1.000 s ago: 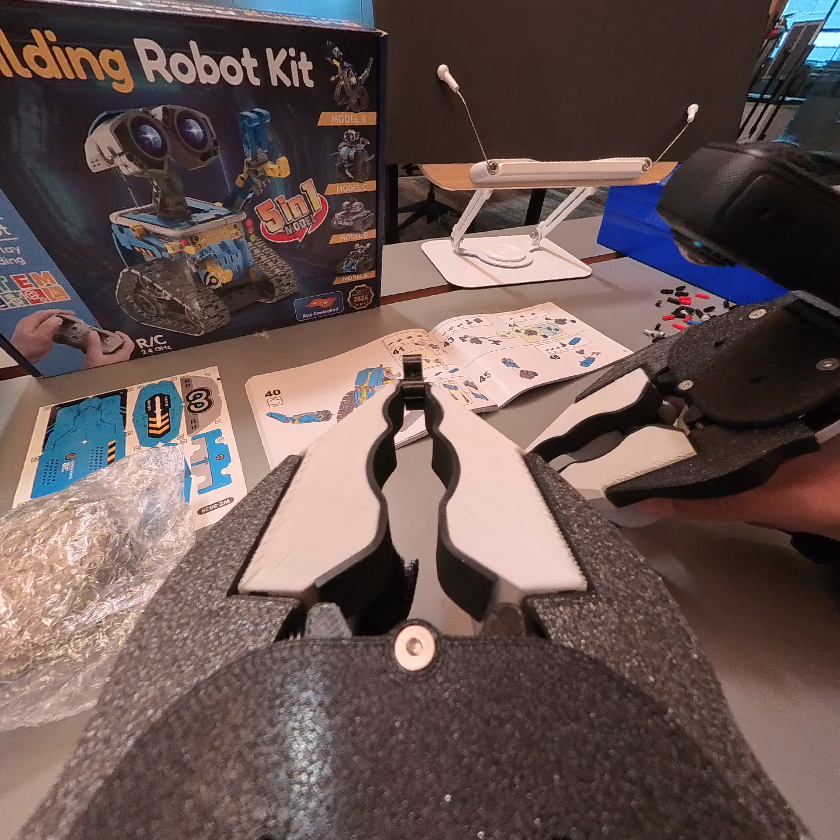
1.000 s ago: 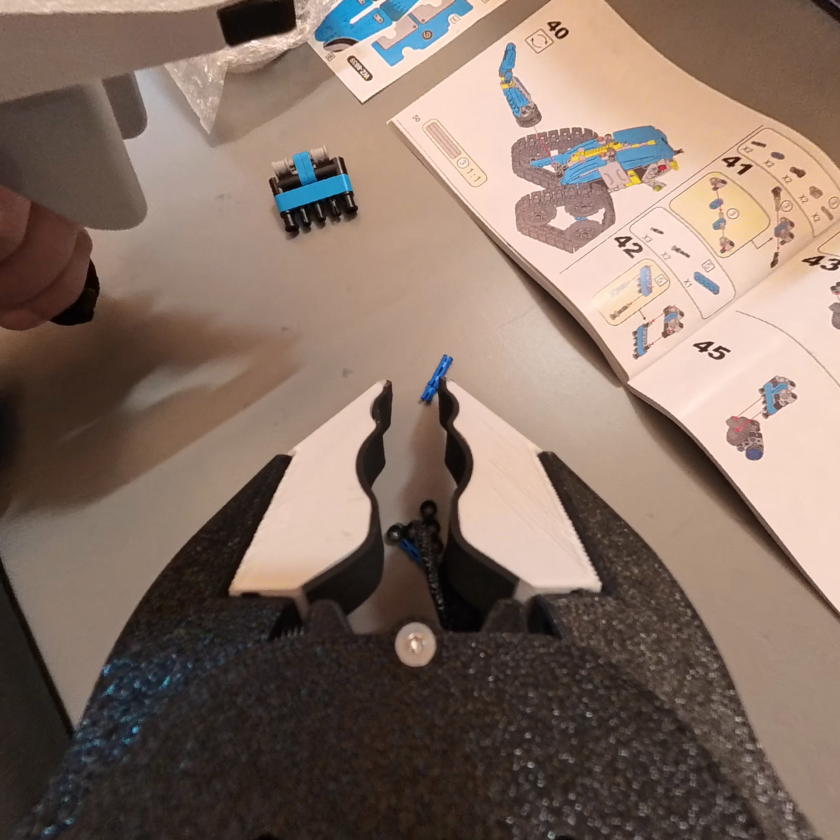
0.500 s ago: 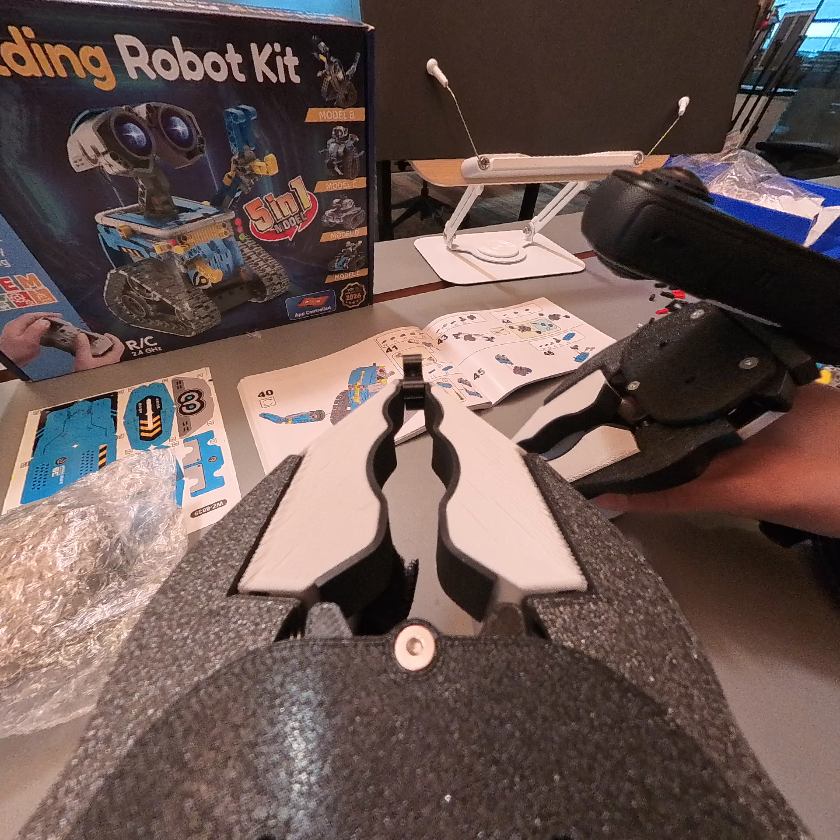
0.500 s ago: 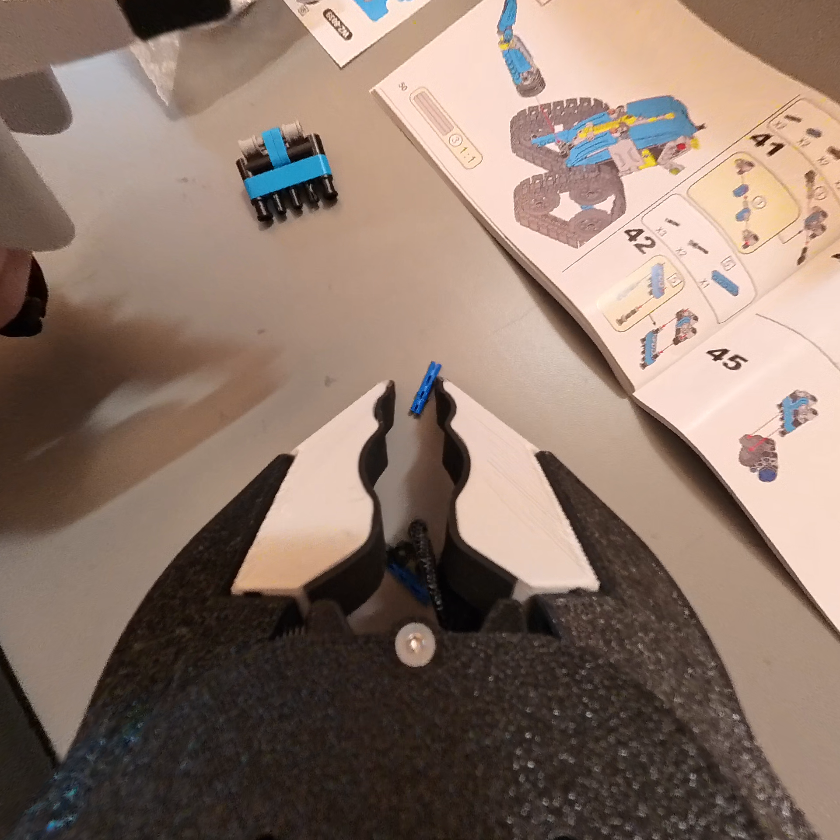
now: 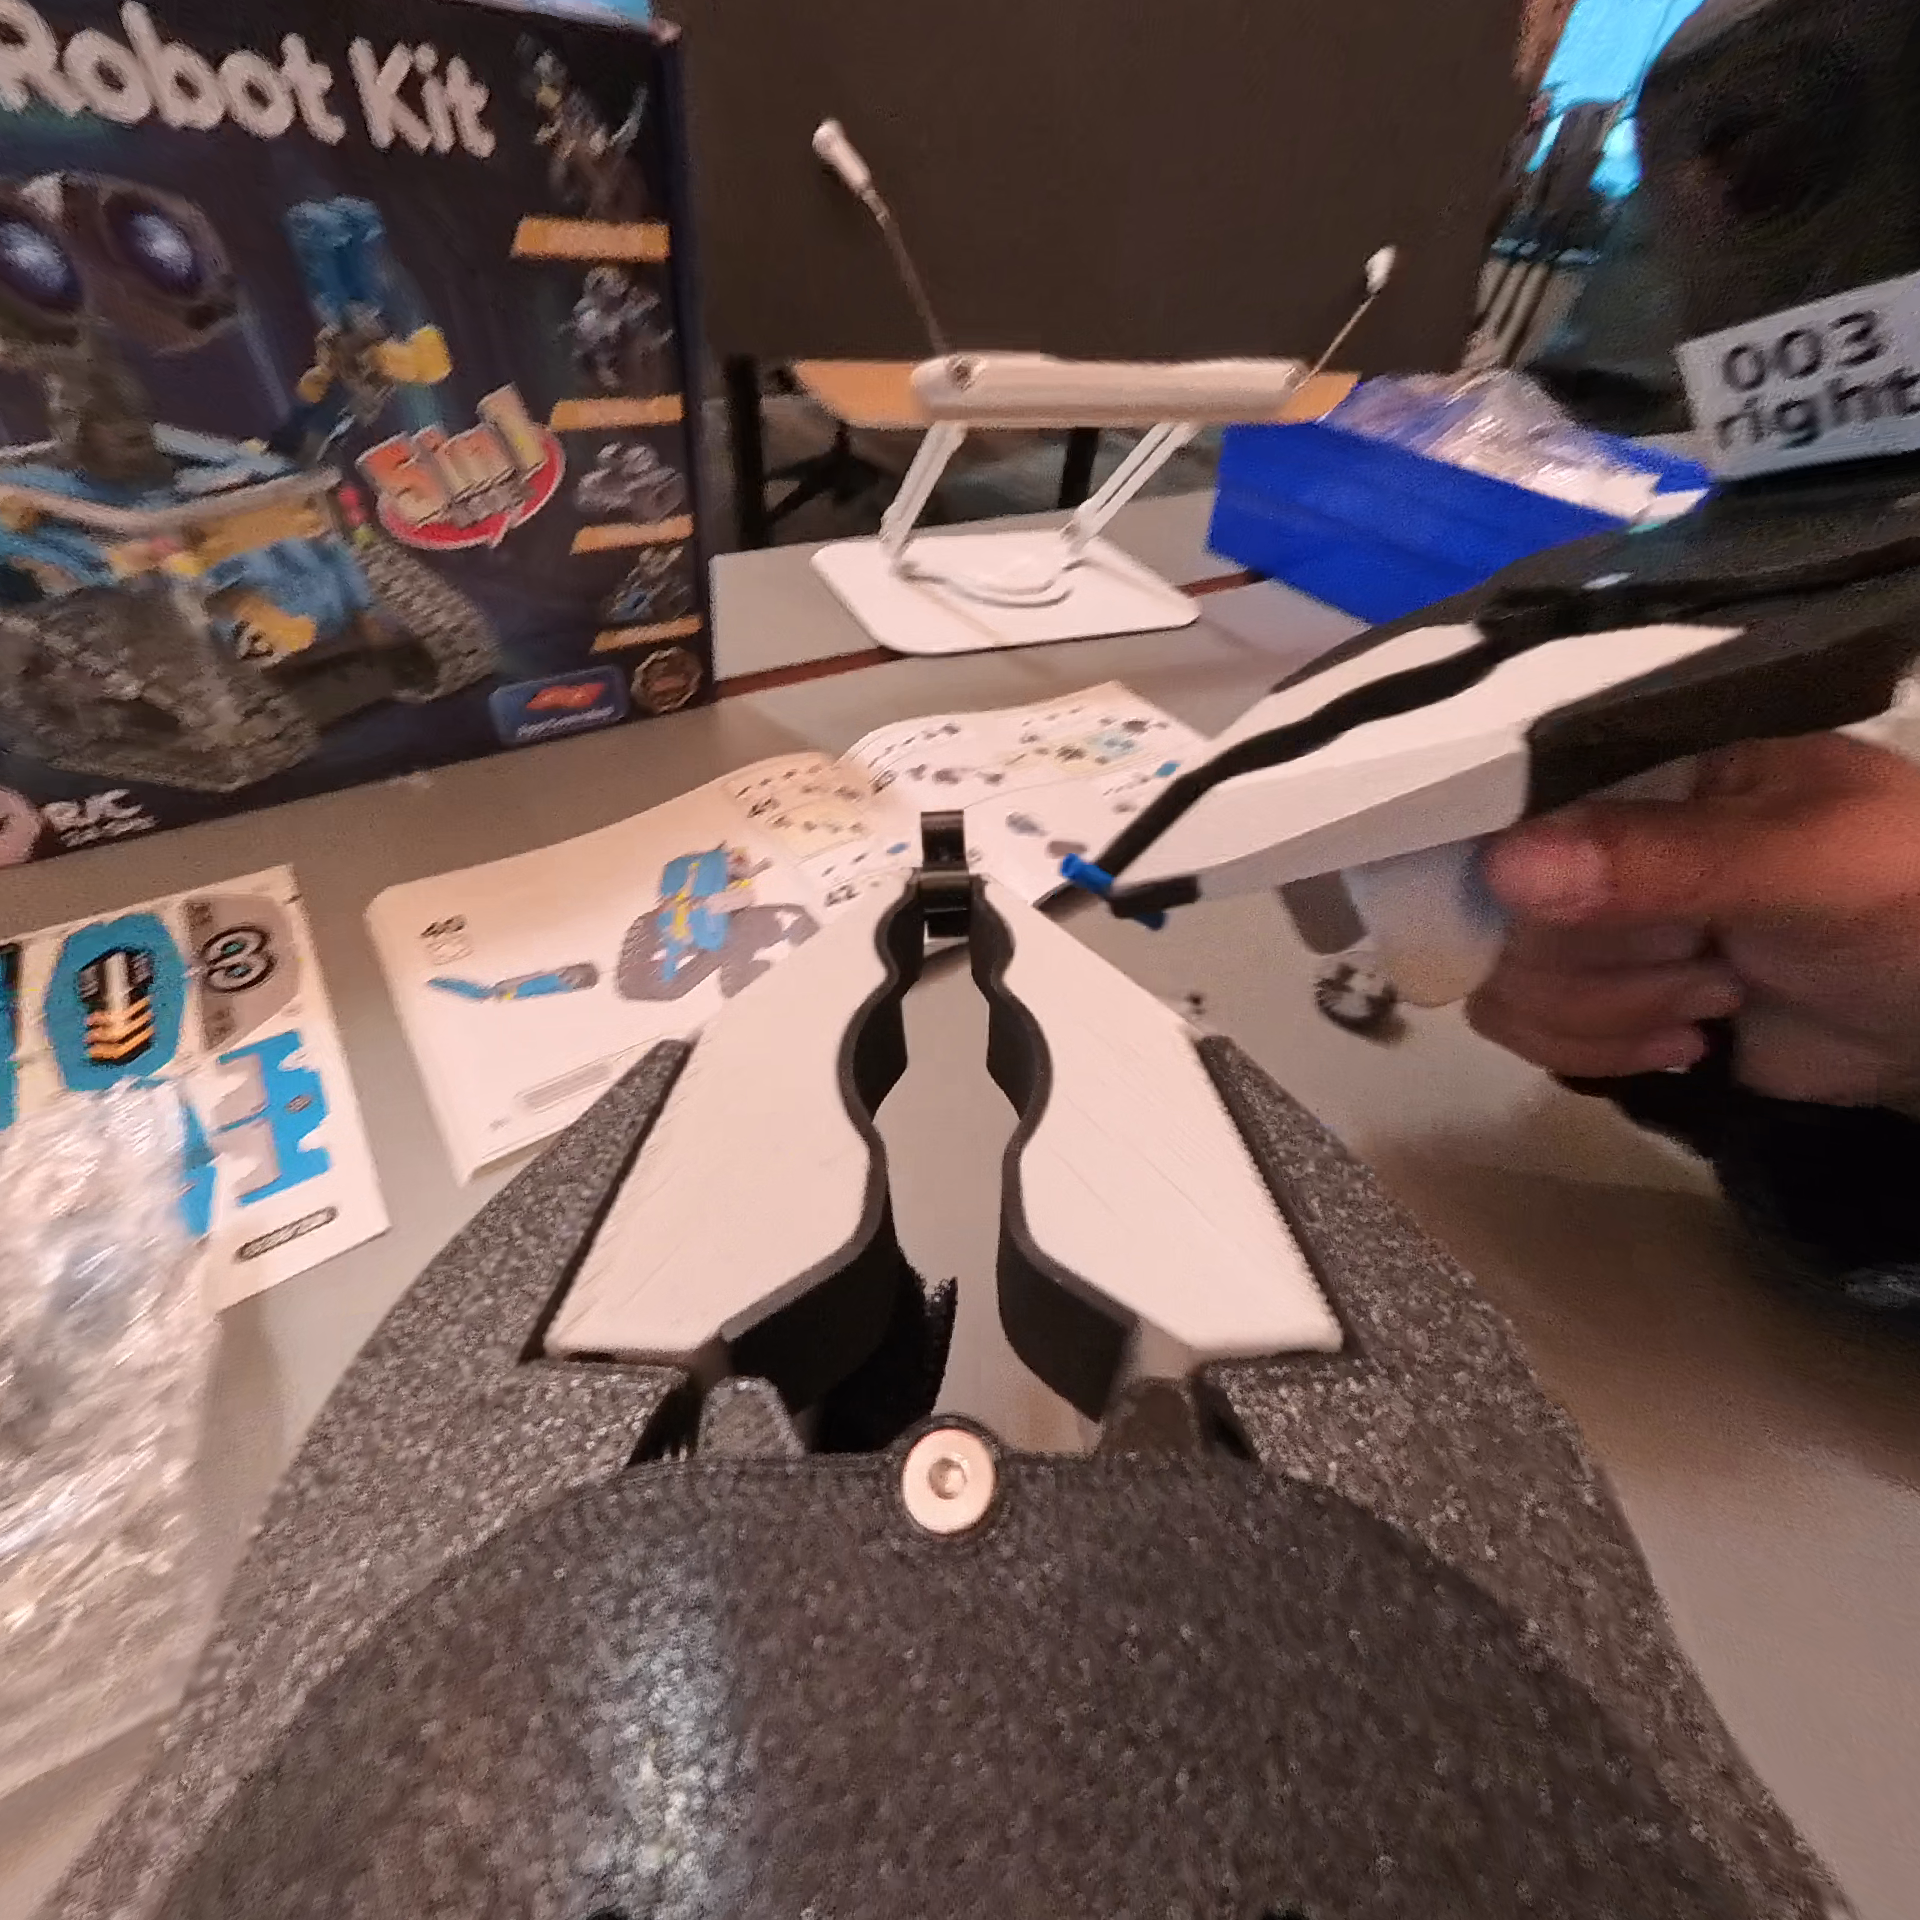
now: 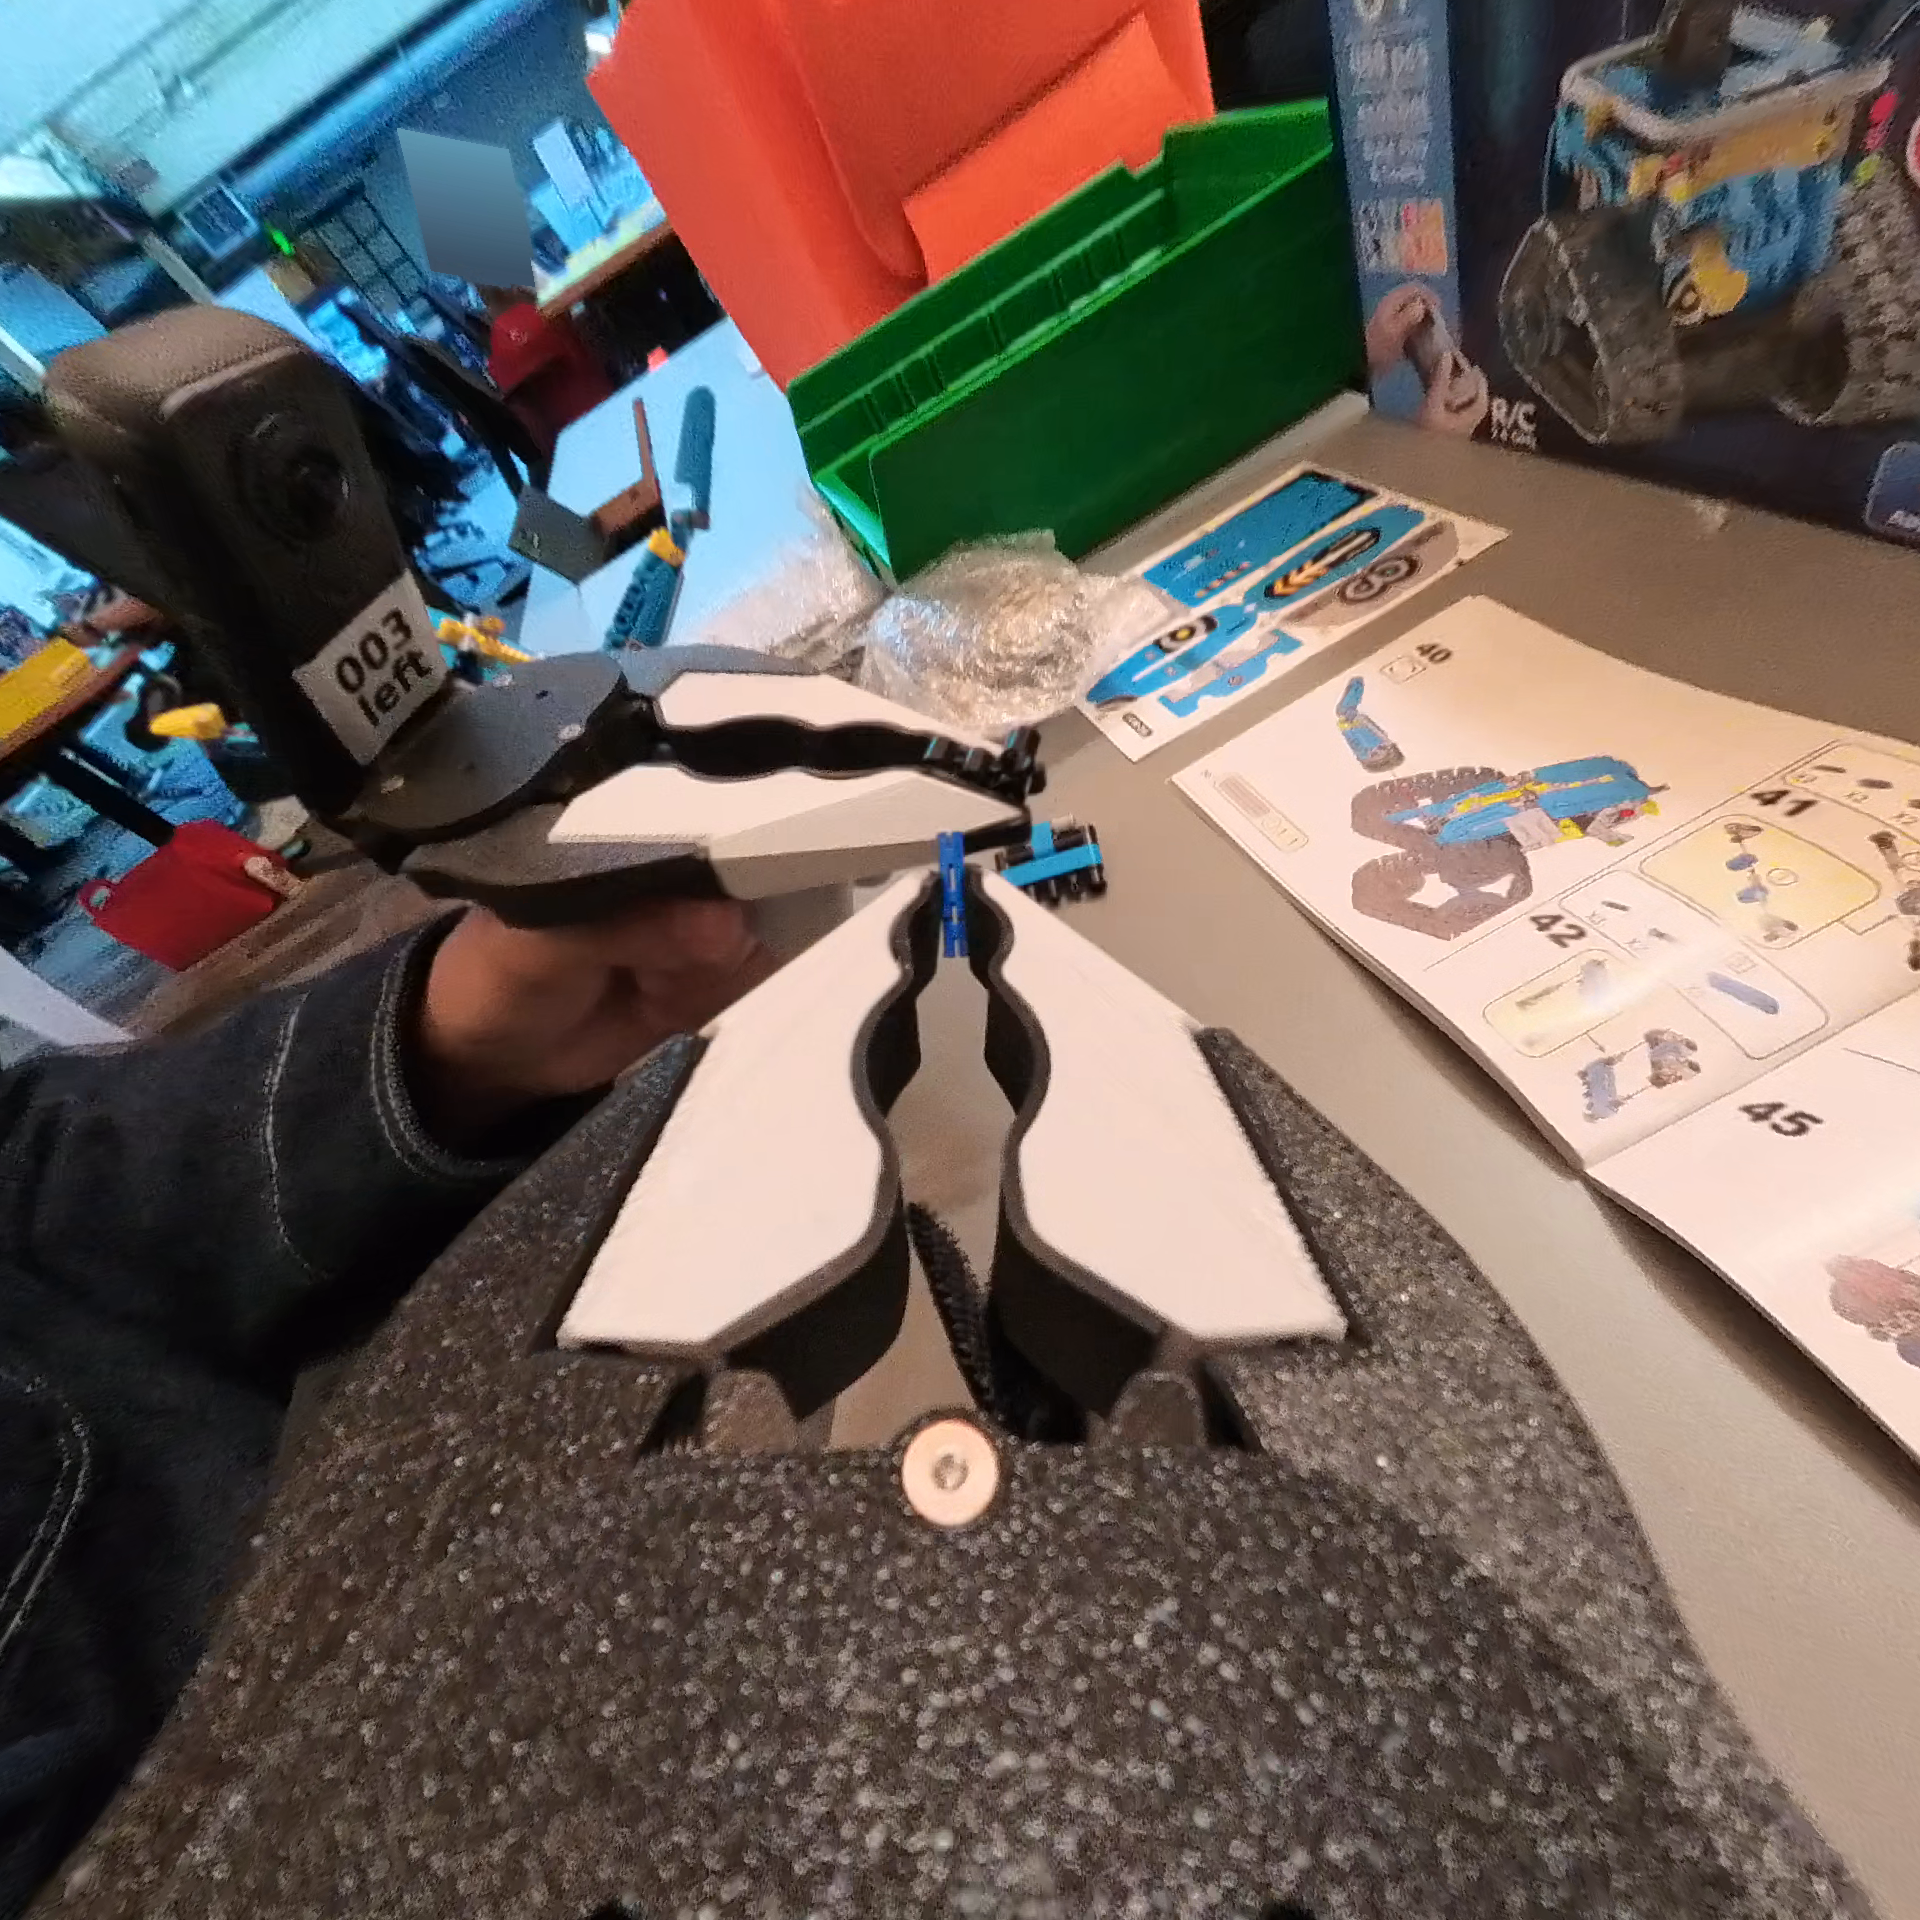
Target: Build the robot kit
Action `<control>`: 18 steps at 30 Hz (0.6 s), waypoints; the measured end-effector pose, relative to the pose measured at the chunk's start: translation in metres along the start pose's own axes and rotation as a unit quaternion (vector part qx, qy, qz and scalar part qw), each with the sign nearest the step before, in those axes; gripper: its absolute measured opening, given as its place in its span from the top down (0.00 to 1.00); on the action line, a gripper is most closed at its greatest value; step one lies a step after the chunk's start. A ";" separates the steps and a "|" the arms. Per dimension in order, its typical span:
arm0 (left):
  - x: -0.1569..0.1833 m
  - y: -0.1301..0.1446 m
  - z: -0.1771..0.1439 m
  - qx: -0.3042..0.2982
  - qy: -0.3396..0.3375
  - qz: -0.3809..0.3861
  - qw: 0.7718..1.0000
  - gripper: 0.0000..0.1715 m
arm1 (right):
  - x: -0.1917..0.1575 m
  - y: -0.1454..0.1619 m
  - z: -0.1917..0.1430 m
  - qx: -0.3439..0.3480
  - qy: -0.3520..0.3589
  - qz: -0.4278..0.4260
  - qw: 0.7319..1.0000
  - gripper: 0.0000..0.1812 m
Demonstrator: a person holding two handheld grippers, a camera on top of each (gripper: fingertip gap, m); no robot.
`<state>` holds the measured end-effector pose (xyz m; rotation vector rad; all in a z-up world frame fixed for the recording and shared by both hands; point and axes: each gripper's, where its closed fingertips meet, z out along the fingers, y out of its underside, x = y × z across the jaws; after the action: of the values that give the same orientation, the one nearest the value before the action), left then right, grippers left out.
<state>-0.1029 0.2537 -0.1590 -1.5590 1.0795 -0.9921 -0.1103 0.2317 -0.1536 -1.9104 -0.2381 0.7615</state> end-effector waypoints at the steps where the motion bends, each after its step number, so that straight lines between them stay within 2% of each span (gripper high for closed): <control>1: 0.007 -0.002 0.000 0.006 0.012 0.001 1.000 0.96 | -0.001 -0.001 -0.001 0.007 0.003 -0.006 1.000 0.98; 4: 0.017 -0.006 0.000 0.017 0.019 0.022 0.999 0.96 | -0.008 -0.003 -0.003 0.017 -0.007 -0.024 1.000 0.98; 11: 0.022 -0.009 -0.003 0.020 0.018 0.051 0.998 0.96 | -0.007 0.005 -0.005 -0.013 0.006 -0.058 0.998 0.98; 15: 0.025 -0.002 0.001 -0.001 0.000 0.112 0.994 0.96 | -0.001 0.015 -0.003 -0.042 0.024 -0.078 0.996 0.98; 18: 0.023 0.007 0.004 -0.023 0.010 0.095 0.995 0.96 | 0.004 0.022 -0.001 -0.056 0.034 -0.089 0.994 0.98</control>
<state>-0.0936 0.2313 -0.1646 -1.4555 1.2478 -0.8592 -0.1103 0.2226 -0.1743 -1.9856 -0.4097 0.5726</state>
